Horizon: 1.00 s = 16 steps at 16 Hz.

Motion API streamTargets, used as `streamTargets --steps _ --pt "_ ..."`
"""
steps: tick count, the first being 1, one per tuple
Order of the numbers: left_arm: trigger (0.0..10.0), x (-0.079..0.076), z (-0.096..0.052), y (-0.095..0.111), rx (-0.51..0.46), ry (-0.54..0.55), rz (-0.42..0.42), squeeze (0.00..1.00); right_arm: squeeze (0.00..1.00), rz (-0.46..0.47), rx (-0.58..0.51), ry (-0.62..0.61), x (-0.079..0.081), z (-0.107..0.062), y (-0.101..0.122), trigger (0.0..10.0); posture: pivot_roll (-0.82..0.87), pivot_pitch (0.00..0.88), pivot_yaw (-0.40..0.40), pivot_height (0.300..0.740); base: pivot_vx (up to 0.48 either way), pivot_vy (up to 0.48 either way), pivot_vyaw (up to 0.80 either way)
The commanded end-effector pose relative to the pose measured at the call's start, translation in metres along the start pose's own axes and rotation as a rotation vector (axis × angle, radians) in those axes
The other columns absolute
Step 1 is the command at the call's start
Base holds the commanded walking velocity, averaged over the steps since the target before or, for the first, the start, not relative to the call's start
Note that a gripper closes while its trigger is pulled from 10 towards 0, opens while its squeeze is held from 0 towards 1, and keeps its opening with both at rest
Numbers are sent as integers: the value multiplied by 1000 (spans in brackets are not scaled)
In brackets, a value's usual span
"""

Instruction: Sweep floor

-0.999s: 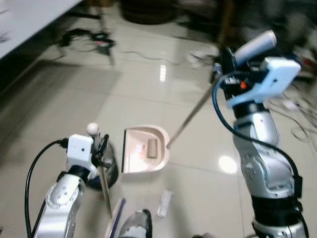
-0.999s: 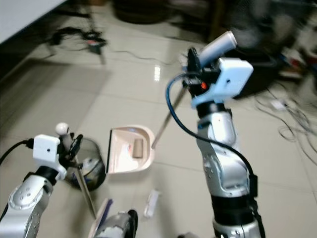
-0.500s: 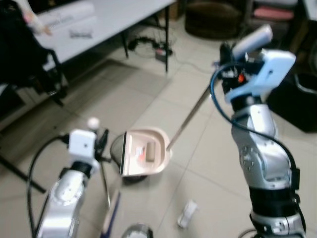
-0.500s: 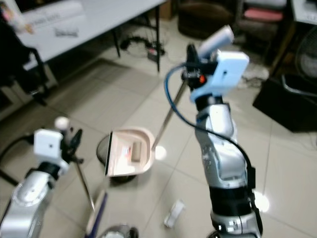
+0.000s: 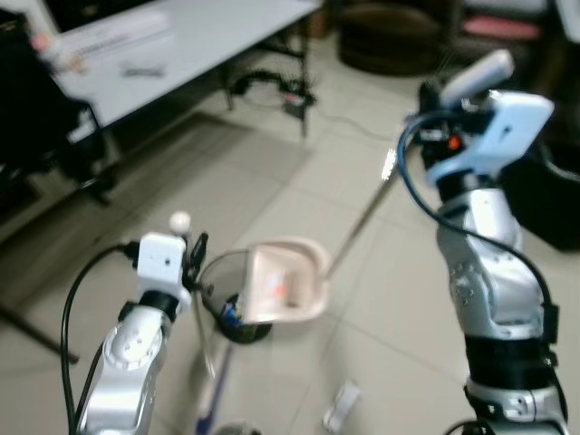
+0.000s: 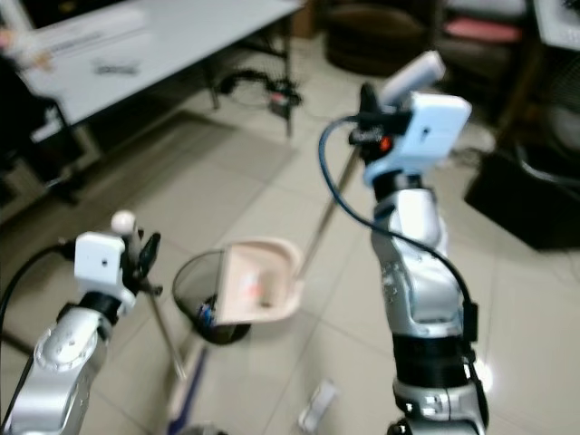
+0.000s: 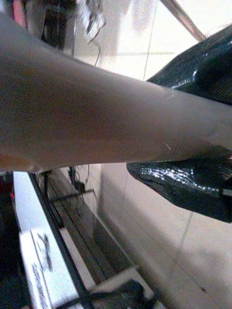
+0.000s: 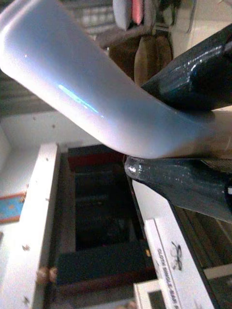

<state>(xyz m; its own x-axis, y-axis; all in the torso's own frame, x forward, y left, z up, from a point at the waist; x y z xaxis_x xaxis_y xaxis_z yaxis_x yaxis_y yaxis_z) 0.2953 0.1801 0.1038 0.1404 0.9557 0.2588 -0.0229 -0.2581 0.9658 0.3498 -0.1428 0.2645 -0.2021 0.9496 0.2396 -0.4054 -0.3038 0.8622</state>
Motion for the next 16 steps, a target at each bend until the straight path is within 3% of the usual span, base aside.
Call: streamTargets --steps 1,8,16 --pt "10000 10 -2 2 -3 29 43 0 0 63 -36 51 17 4 7 10000 39 44 26 740 390 0 800" --pt "10000 9 -1 2 -6 28 34 0 0 101 -63 16 7 5 12 10000 39 42 27 740 386 0 0" --pt "10000 10 -1 2 -3 26 44 0 0 76 -107 3 1 5 16 10000 41 42 28 740 0 0 0"
Point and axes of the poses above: a point about 5 cm out from each wrist's last joint towards the gripper, its own z axis pointing out of the wrist towards the gripper, its own y axis along the axis of the wrist's last joint, x = y × z, the point moved 4 cm from there along z, pointing out of the wrist towards the gripper, and after that the axes turned 7 degrees about z, right-handed, at the moved point
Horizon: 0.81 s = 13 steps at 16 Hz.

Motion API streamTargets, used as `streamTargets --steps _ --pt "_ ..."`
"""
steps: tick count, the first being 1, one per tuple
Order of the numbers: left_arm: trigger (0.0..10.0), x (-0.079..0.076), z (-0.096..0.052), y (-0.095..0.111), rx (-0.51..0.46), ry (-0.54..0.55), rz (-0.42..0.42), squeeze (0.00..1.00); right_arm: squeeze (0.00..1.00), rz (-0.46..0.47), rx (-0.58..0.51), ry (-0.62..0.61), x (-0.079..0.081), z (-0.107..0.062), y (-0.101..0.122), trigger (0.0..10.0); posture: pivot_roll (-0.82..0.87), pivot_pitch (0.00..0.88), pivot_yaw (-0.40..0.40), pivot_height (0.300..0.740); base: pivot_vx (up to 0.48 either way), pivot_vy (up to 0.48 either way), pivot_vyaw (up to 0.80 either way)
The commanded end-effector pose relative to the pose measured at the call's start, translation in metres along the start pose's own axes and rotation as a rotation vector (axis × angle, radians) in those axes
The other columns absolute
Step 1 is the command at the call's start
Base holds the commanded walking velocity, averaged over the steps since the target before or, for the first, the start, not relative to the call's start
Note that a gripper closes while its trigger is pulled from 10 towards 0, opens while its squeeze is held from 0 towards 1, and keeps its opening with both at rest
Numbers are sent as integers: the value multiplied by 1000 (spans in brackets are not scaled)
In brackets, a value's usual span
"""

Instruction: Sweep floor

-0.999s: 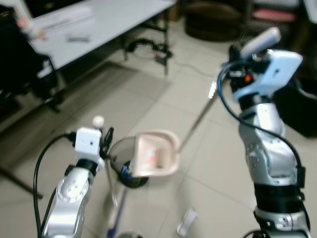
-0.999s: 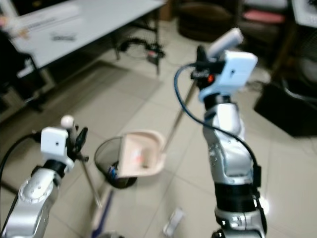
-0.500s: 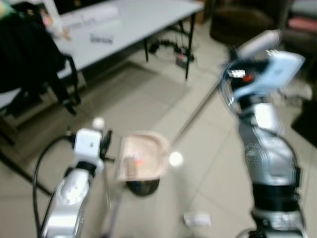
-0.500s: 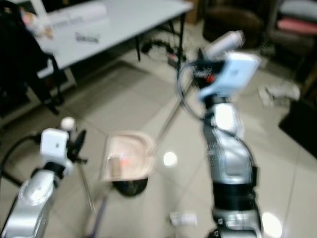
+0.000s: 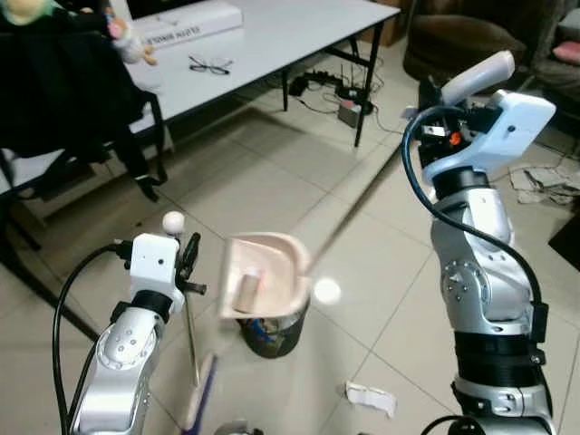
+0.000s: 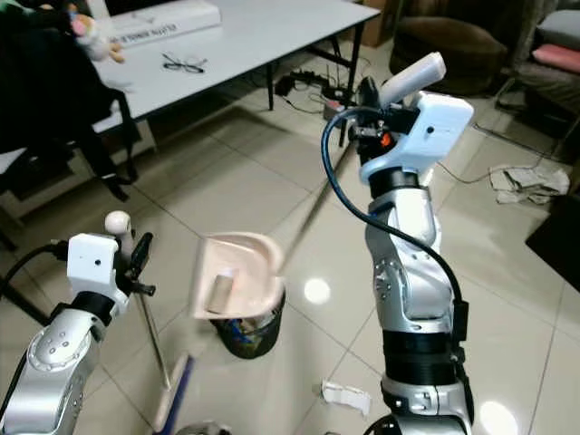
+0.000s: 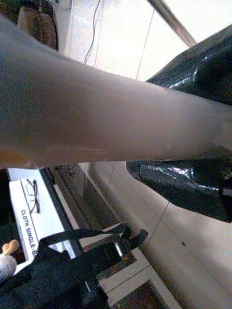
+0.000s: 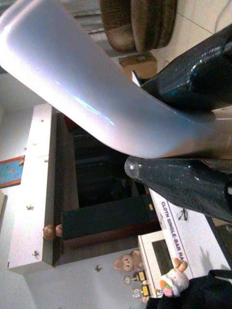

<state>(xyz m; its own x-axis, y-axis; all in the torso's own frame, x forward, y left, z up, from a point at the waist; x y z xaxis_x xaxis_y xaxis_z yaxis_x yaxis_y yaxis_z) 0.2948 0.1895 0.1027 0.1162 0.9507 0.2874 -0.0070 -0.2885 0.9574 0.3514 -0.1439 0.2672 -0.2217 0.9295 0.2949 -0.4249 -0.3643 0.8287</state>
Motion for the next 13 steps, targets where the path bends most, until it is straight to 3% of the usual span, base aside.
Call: streamTargets --steps 1,5,8,10,13 --pt "10000 1 1 6 -22 0 15 0 0 -3 -90 28 4 2 16 10000 40 44 31 740 0 0 0" --pt "10000 -1 1 6 -22 -8 17 0 0 -90 -141 194 28 -4 16 10000 39 48 32 740 0 0 0" --pt "10000 -3 2 6 -21 -16 16 0 0 -187 -159 405 65 -13 -2 10000 40 53 33 740 0 0 0" --pt "10000 -3 3 6 -21 -18 16 0 0 -195 -160 432 70 -14 -7 10000 41 54 32 740 0 0 0" --pt "10000 -4 2 6 -22 -22 18 0 0 -279 -173 646 106 -27 -27 10000 44 59 30 740 0 0 0"
Point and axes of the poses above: a point about 5 cm out from each wrist's last joint towards the gripper, its own z axis pointing out of the wrist towards the gripper, its own y axis along the axis of the wrist's last joint, x = y × z, the point moved 4 cm from there along z, pointing out of the wrist towards the gripper, and after that the axes turned 7 degrees about z, right-handed, at the moved point
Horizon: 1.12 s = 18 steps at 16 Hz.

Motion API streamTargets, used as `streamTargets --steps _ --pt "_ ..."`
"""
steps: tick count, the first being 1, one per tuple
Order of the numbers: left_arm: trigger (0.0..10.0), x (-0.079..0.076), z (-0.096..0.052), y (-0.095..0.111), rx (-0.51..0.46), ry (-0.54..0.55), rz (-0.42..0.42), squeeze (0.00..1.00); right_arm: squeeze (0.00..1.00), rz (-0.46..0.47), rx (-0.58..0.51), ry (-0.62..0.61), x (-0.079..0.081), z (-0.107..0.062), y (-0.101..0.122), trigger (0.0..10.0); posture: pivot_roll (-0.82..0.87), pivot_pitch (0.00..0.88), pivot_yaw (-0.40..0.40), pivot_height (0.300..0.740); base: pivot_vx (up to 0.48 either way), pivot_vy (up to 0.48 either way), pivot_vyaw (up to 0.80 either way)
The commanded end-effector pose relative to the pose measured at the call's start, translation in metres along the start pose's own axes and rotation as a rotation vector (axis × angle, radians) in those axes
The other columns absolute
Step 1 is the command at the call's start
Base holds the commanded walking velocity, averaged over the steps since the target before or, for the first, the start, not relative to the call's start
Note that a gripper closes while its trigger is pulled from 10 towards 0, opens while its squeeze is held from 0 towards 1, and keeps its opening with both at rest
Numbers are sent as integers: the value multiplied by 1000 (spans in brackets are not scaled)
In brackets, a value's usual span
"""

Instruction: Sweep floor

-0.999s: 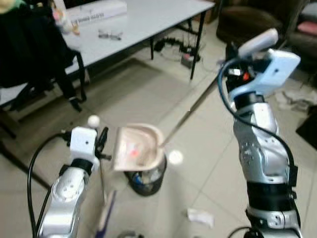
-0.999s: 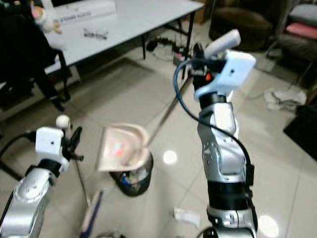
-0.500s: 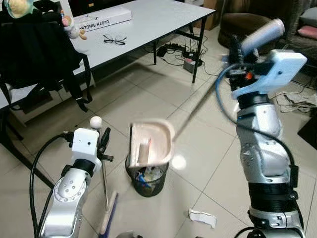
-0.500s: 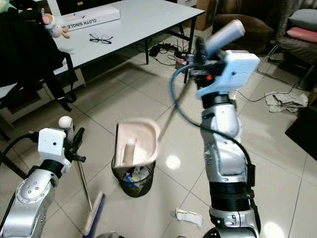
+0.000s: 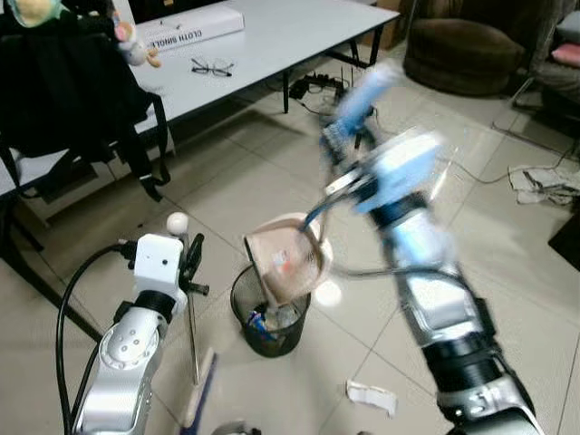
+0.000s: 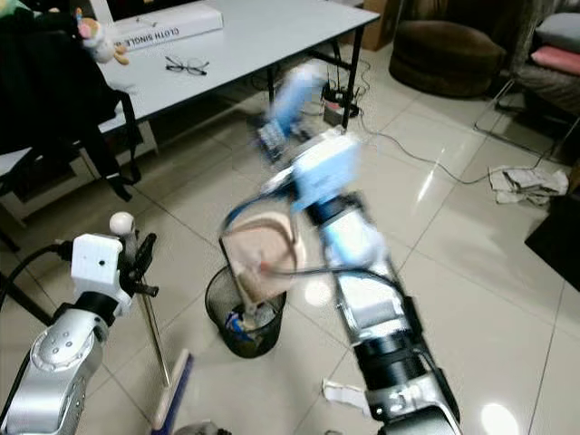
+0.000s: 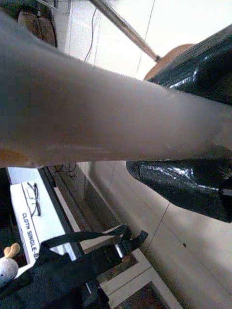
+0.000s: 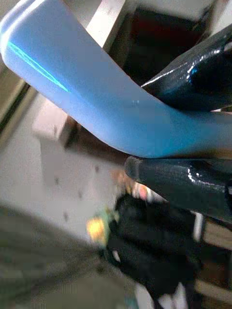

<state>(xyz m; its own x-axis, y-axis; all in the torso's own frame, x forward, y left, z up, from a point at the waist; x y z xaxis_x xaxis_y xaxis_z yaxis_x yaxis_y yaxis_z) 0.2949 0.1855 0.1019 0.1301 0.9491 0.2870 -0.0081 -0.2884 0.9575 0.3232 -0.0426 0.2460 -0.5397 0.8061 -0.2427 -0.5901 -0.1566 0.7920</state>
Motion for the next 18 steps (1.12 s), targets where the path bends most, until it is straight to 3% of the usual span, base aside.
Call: streamTargets --steps 1,8,11,12,13,14,16,18 --pt "10000 0 1 6 -20 -8 19 0 0 -70 -92 89 13 8 17 10000 45 60 29 740 0 0 0" --pt "10000 -2 2 6 -24 -12 13 0 0 -100 -144 331 72 2 9 10000 45 63 32 740 0 0 0" --pt "10000 -3 2 6 -24 -15 13 0 0 -159 -145 358 78 -1 6 10000 45 62 31 740 0 0 0" --pt "10000 -4 2 6 -22 -21 12 0 0 -213 -139 300 68 2 7 10000 45 62 30 740 0 0 0" --pt "10000 -9 2 5 -16 -64 11 0 0 -257 -148 71 26 12 19 10000 46 62 28 740 0 0 0" --pt "10000 -11 2 5 -14 -77 8 0 0 -254 -150 8 14 14 23 10000 46 61 28 740 0 0 0" --pt "10000 -21 0 6 -26 -147 -8 0 0 -306 -184 -262 -51 17 58 10000 35 64 37 740 0 0 0" --pt "10000 -27 -1 8 -39 -208 -30 0 0 -395 -148 -426 -92 6 72 10000 28 66 41 740 0 0 -400"
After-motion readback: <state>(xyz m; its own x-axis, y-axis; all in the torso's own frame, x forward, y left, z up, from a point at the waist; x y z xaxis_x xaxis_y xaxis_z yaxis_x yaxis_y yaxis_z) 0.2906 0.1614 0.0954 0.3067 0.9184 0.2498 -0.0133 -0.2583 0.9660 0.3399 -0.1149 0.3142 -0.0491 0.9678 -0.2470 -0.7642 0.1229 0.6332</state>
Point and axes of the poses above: a point about 5 cm out from each wrist's last joint towards the gripper, its own z axis pointing out of the wrist towards the gripper, its own y axis along the axis of the wrist's last joint, x = y × z, the point moved 4 cm from there along z, pointing out of the wrist towards the gripper, and after that the axes turned 7 degrees about z, right-handed, at the moved point
